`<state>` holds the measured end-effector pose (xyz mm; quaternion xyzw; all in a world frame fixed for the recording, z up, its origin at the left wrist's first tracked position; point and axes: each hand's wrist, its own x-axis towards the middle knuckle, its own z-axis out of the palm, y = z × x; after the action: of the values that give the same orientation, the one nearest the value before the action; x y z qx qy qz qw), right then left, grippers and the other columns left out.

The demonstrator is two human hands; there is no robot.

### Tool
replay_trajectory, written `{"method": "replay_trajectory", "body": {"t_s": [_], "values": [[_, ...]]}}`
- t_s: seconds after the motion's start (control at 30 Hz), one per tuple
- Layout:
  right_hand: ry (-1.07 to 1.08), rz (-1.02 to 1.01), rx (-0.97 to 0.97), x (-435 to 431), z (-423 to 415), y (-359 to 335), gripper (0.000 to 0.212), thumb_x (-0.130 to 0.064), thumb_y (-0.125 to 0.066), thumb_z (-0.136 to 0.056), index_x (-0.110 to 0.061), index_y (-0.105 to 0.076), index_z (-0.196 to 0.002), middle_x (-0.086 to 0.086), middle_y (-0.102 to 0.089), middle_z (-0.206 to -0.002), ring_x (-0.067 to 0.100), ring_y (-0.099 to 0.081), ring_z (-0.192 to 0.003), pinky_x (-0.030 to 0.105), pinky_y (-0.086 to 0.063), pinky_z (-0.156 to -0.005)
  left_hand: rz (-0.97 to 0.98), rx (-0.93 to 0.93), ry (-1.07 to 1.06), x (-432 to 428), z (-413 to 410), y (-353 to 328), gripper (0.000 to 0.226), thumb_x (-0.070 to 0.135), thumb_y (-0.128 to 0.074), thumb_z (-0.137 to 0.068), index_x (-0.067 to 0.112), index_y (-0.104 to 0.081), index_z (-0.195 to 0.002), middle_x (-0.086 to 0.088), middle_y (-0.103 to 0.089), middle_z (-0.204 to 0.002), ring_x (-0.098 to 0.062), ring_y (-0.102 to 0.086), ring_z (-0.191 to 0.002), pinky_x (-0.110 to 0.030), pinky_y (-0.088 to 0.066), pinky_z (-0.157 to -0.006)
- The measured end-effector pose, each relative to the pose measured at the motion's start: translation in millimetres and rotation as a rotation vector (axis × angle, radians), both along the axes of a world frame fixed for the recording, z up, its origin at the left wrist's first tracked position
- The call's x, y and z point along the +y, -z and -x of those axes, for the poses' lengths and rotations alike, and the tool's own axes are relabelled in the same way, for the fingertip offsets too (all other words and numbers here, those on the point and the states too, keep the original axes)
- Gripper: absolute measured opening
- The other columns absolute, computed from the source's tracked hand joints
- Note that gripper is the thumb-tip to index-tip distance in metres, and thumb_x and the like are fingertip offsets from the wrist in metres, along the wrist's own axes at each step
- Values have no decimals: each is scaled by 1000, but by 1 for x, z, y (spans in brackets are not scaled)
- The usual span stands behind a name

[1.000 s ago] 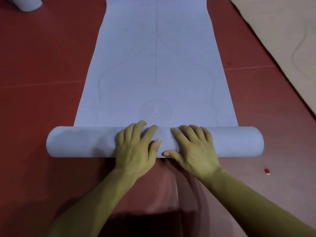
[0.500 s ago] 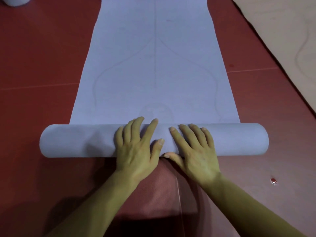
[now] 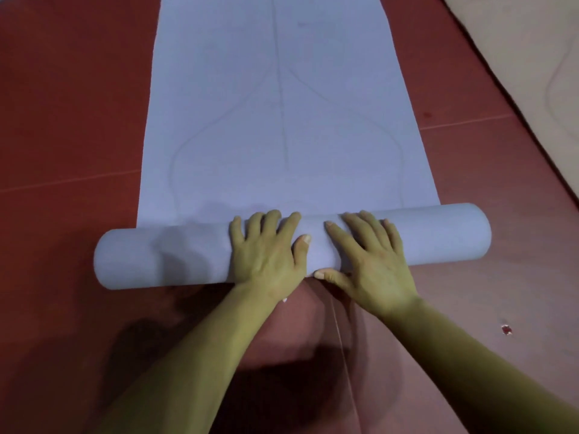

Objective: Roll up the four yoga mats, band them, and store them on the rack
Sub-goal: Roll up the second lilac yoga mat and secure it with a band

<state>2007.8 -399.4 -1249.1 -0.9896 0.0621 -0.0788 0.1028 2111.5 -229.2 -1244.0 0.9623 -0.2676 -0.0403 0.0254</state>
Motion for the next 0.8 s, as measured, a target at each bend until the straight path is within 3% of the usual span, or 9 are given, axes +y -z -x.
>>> {"method": "replay_trajectory", "body": {"t_s": [0.13, 0.3, 0.6, 0.8], "values": [[-25, 38, -6, -10, -20, 0, 80, -75, -46, -87, -17, -64, -139, 12, -62, -138, 38, -55, -130, 56, -36, -111, -19, 44, -2, -9, -18, -5, 63, 53, -16, -95, 34, -50, -145, 1, -56, -140, -23, -51, -126, -58, -23, -115], [-38, 73, -45, -17, -30, 9, 76, -73, -47, -90, -17, -63, -139, 9, -63, -136, 36, -56, -128, 53, -38, -110, 239, -85, 117, 9, -12, -1, 49, 49, -45, -94, 24, -59, -133, -7, -56, -135, -32, -53, -121, -53, -35, -108], [-30, -57, -37, -16, -35, 0, 75, -75, -49, -89, -20, -64, -137, 5, -57, -145, 29, -49, -138, 47, -27, -115, 171, -77, 116, 9, -14, 7, 48, 43, -47, -91, 24, -65, -131, -6, -59, -137, -32, -53, -124, -52, -35, -110], [-49, -27, -19, -22, -54, -3, 76, -76, -45, -87, -18, -68, -131, 4, -64, -135, 29, -59, -125, 47, -37, -107, 236, -102, 88, 2, -30, 2, 50, 44, -44, -93, 25, -61, -136, -7, -59, -139, -31, -51, -131, -53, -33, -112]]}}
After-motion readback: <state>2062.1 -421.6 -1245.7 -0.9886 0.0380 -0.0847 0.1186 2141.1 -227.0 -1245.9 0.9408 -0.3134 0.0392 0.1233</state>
